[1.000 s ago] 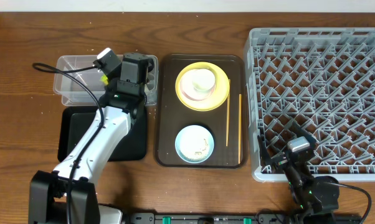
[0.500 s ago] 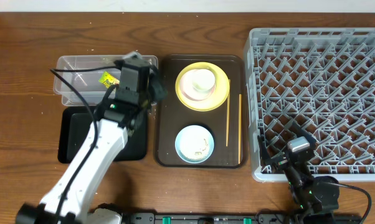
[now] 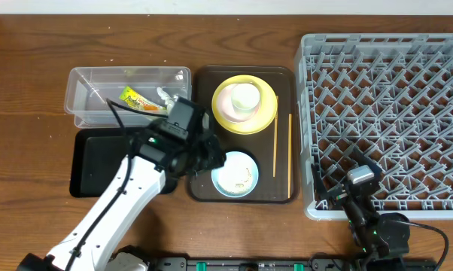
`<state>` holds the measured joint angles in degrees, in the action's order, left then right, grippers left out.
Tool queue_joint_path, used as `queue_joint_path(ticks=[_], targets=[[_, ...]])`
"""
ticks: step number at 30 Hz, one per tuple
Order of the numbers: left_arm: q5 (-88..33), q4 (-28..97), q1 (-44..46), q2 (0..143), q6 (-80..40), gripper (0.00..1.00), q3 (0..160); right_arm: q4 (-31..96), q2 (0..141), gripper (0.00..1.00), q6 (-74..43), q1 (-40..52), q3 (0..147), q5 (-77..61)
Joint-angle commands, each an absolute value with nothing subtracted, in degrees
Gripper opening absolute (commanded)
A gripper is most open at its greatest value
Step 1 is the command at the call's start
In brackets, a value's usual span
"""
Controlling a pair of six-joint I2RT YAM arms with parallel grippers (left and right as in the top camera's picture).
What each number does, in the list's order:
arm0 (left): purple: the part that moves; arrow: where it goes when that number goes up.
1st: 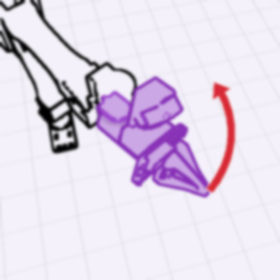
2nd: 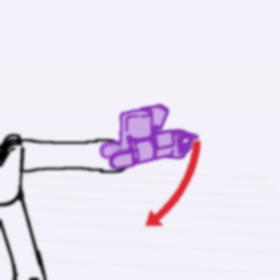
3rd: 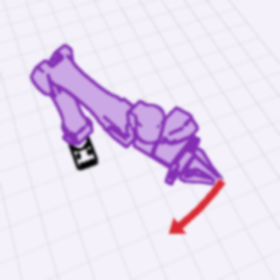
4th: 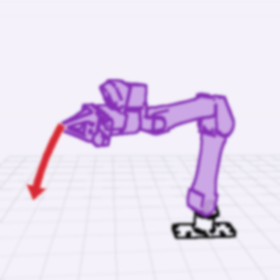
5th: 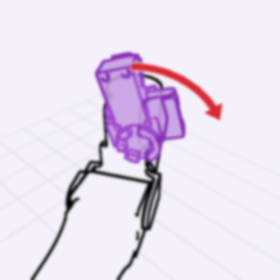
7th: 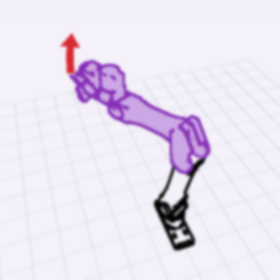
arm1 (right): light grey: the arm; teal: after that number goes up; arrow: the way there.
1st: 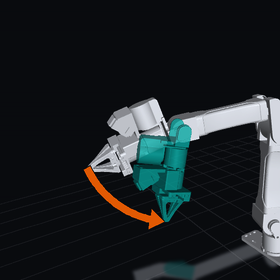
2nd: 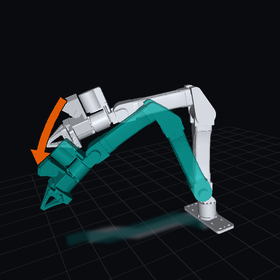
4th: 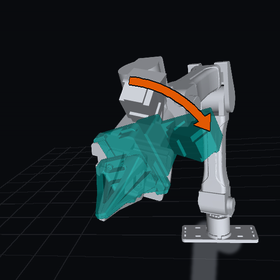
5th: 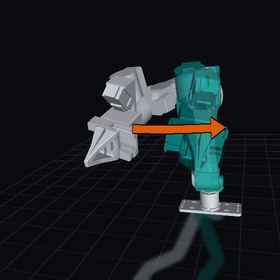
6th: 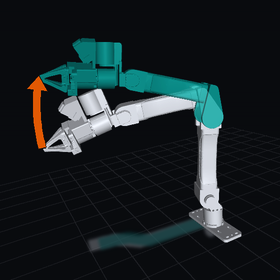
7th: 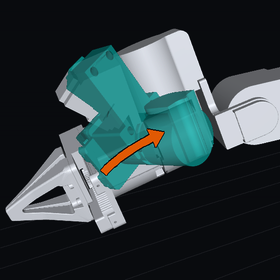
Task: Sort waste into correct bins and load items into the dishwasher rack
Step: 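Carry the wrapper with the left gripper and drop it in the bin, then move the left gripper over the light-blue rice bowl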
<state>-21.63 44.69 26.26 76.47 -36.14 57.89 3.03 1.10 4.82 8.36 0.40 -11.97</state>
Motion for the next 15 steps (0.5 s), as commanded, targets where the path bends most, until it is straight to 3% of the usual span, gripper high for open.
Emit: queue_joint_path(ticks=[1,15], targets=[[-20.4,46.0,28.9,76.4,-35.8,0.43,58.2,3.2,0.9,0.99,4.8,8.3,0.3,-12.1],[-10.8,46.0,40.2,76.5,-38.7,0.43,58.2,3.2,0.9,0.99,4.8,8.3,0.3,-12.1]])
